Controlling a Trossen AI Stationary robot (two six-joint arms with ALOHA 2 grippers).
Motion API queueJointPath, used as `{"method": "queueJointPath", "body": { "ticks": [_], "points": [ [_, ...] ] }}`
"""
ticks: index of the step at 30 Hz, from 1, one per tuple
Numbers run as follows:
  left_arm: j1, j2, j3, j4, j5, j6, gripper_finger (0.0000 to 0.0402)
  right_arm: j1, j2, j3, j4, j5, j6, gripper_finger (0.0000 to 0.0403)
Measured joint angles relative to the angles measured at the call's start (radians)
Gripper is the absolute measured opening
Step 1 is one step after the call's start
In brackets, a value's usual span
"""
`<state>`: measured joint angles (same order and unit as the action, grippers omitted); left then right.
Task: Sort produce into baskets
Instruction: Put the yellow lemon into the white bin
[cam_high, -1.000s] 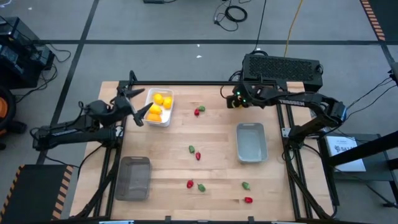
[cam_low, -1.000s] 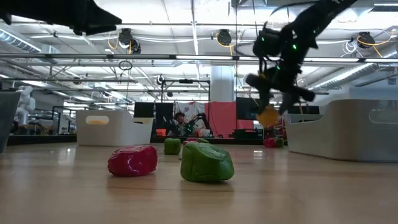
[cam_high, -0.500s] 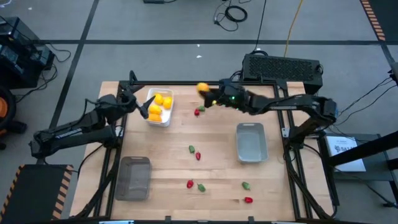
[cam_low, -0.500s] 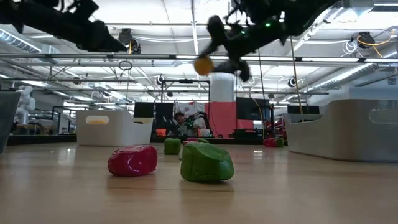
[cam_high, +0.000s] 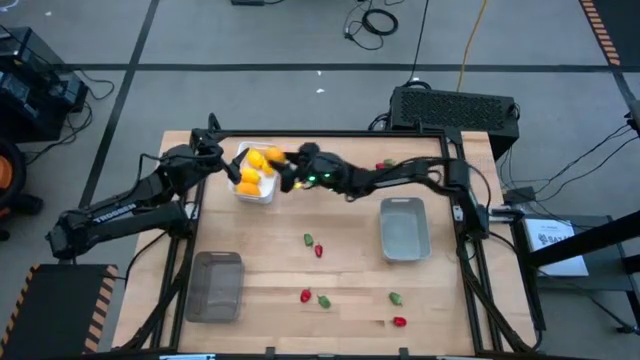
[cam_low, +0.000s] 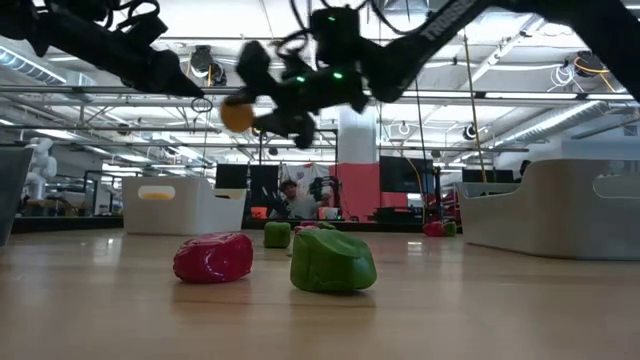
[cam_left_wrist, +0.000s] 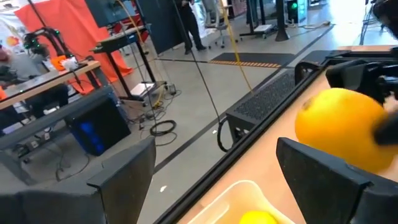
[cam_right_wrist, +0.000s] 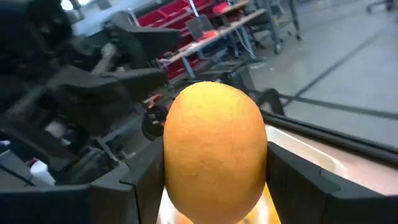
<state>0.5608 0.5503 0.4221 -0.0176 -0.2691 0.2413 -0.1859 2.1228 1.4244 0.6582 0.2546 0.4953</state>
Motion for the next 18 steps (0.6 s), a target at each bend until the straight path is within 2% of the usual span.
{"method": "queueJointPath", "body": {
  "ticks": [10,18],
  "points": [
    [0.03,0.0,0.0,-0.024,0.002,-0.003,0.0341,-0.003,0.164,0.307,-0.228,0.002,-0.048,0.0227],
    [0.029,0.0,0.0,-0.017,0.004,-0.026,0.0341,-0.005,0.202,0.351,-0.265,0.008,-0.046,0.0227]
  ]
}}
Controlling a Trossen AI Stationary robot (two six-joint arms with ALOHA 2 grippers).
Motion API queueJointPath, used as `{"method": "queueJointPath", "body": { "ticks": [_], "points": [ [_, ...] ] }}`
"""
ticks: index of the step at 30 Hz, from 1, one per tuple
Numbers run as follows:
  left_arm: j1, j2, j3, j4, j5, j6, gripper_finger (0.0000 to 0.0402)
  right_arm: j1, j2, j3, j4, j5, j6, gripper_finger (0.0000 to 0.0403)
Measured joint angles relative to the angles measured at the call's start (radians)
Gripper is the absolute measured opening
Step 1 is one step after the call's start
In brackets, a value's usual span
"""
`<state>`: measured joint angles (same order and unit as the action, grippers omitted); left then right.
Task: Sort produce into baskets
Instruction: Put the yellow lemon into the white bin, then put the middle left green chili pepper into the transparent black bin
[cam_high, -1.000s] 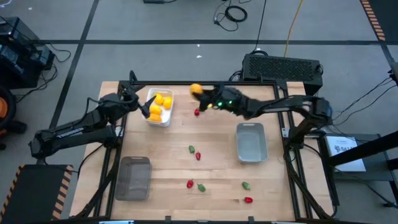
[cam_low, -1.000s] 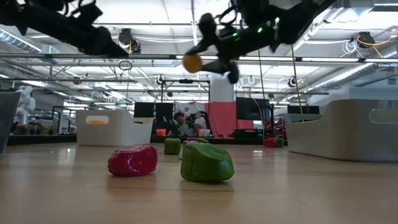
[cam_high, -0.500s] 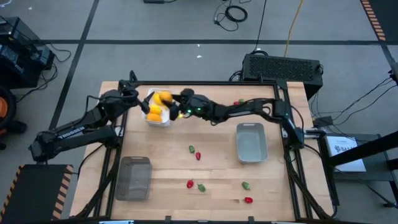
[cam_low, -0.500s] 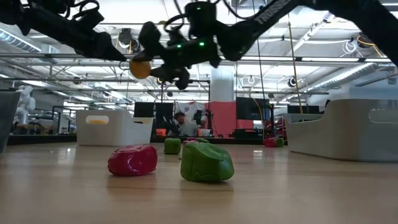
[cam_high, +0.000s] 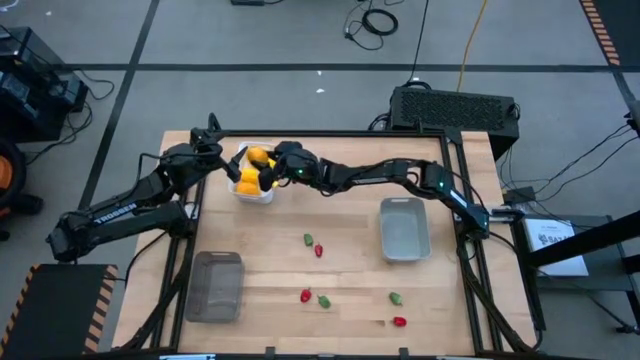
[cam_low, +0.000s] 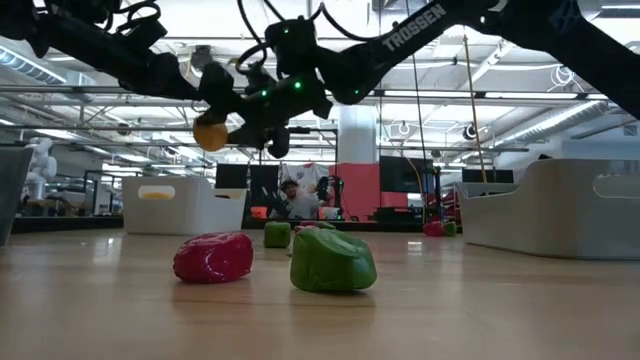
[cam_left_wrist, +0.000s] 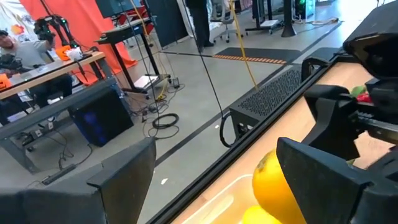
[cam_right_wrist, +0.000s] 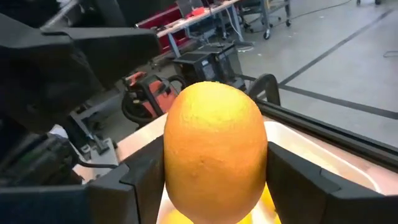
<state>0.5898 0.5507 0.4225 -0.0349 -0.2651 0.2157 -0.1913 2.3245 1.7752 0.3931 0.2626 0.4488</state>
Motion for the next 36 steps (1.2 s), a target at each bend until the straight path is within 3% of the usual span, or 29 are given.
{"method": "queueJointPath", "body": {
  "ticks": [7,19,24,29,36],
  "points": [
    [0.0,0.002,0.0,0.004,0.016,-0.02,0.0341,0.002,0.003,0.0,-0.016,-0.008,0.011,0.0235],
    [0.0,0.002,0.0,0.011,0.034,-0.027,0.0341,0.003,0.003,0.0,-0.038,-0.009,0.037,0.032],
    [0.0,0.002,0.0,0.009,0.049,-0.033,0.0341,-0.013,-0.023,0.0,-0.128,-0.169,0.058,0.0324],
    [-0.001,0.003,0.0,0.011,0.147,-0.078,0.0341,-0.048,-0.126,0.0,-0.361,-0.274,0.097,0.032],
    [-0.001,0.017,0.0,0.017,0.34,-0.158,0.0341,-0.039,-0.311,-0.001,-0.881,-0.262,0.084,0.032]
  ]
}}
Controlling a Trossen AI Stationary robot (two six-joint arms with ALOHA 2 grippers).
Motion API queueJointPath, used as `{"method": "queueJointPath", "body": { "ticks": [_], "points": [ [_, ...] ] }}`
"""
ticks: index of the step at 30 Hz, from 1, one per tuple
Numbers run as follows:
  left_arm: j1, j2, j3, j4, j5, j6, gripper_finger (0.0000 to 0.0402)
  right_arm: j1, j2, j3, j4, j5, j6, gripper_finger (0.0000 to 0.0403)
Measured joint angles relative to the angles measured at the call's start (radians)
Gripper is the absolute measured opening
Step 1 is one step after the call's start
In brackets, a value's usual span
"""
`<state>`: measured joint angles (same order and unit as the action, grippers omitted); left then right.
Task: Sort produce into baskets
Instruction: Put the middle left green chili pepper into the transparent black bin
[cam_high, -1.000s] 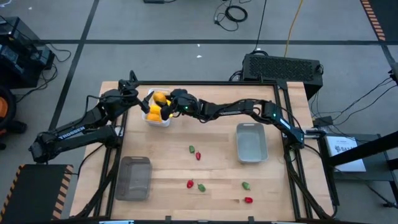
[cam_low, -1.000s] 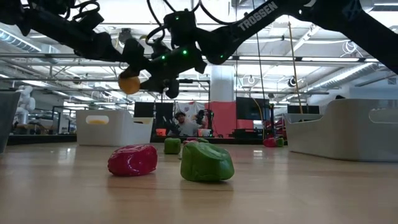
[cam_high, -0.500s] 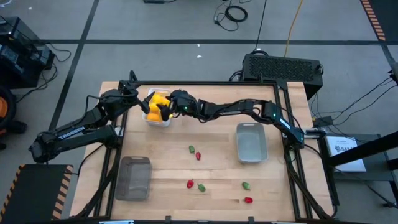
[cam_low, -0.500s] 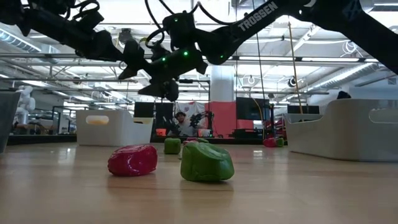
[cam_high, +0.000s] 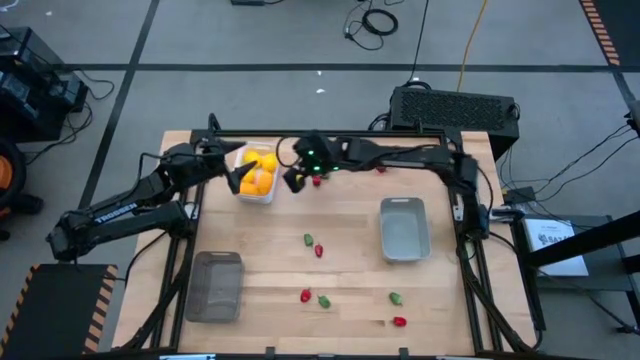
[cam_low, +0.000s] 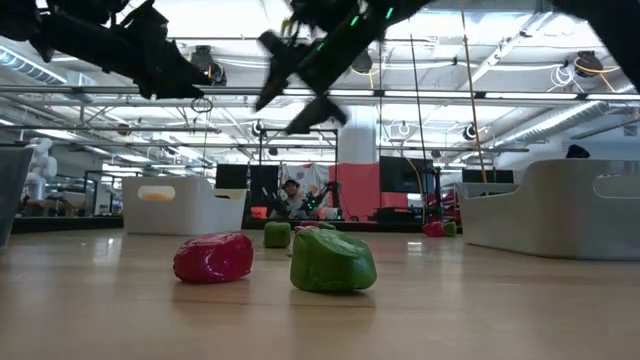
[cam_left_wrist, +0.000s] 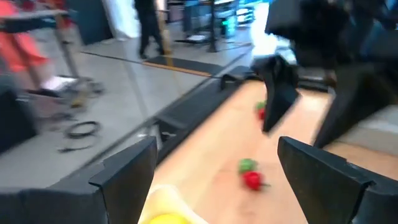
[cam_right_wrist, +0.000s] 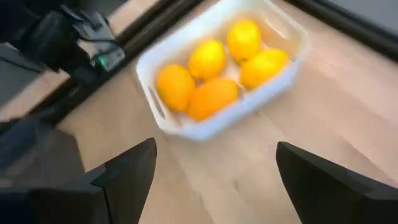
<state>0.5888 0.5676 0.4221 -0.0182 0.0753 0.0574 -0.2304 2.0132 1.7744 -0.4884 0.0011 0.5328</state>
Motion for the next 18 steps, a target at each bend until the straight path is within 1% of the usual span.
{"method": "queueJointPath", "body": {
  "ticks": [3,6,11,15,18],
  "points": [
    [-0.012,0.02,0.0,0.014,0.086,-0.05,0.0341,0.026,-0.088,0.0,-0.211,0.077,-0.002,0.032],
    [-0.06,0.056,0.0,0.031,0.137,-0.075,0.0341,0.071,-0.158,0.0,-0.409,0.184,0.023,0.032],
    [-0.196,0.14,-0.001,0.077,0.132,-0.079,0.0341,0.176,-0.234,0.0,-0.631,0.393,0.137,0.032],
    [-0.321,0.201,-0.002,0.138,0.089,-0.105,0.0341,0.27,-0.241,0.0,-0.771,0.447,0.224,0.032],
    [-0.411,0.237,-0.002,0.211,0.084,-0.113,0.0341,0.341,-0.242,-0.028,-0.8,0.518,0.273,0.032]
  ]
}}
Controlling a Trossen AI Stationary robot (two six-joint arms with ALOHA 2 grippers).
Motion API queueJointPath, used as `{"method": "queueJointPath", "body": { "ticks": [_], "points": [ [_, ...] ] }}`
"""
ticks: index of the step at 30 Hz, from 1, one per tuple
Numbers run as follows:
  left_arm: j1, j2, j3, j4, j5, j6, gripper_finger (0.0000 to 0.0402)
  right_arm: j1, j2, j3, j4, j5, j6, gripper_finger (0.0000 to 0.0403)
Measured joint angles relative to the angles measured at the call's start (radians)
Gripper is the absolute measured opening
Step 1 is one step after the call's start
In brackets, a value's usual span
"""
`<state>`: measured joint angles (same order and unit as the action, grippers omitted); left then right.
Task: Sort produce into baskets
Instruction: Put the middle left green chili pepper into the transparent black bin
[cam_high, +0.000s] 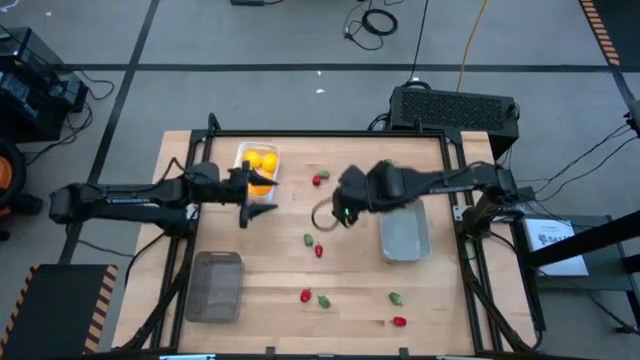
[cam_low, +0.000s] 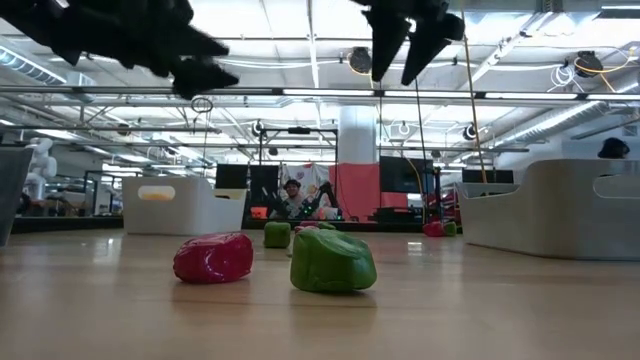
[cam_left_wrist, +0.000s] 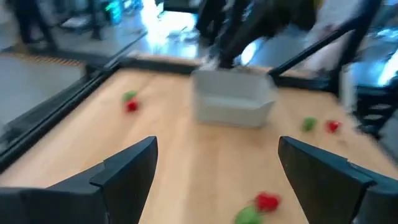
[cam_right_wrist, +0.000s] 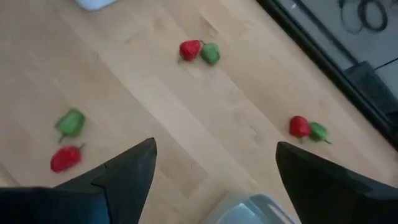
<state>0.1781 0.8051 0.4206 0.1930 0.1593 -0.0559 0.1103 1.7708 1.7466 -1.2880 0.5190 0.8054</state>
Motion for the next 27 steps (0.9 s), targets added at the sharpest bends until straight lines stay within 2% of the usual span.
{"method": "queueJointPath", "body": {
  "ticks": [5,8,11,18,22,27],
  "points": [
    [-0.132,0.064,0.0,0.066,-0.129,-0.034,0.0341,0.103,0.001,-0.099,0.133,0.047,-0.027,0.032],
    [-0.2,0.116,0.0,0.064,-0.222,-0.095,0.0341,0.142,0.001,-0.181,0.288,0.056,-0.119,0.032],
    [-0.272,0.16,0.0,0.066,-0.261,-0.167,0.0341,0.165,0.003,-0.25,0.446,0.051,-0.246,0.032],
    [-0.433,0.238,0.0,0.093,-0.437,-0.302,0.0341,0.206,0.002,-0.35,0.783,0.05,-0.49,0.032],
    [-0.491,0.32,0.039,0.096,-0.514,-0.328,0.0341,0.199,0.002,-0.364,0.793,-0.065,-0.534,0.032],
    [-0.525,0.493,0.137,0.096,-0.538,-0.318,0.0341,0.198,0.002,-0.364,0.784,-0.102,-0.53,0.032]
  ]
}}
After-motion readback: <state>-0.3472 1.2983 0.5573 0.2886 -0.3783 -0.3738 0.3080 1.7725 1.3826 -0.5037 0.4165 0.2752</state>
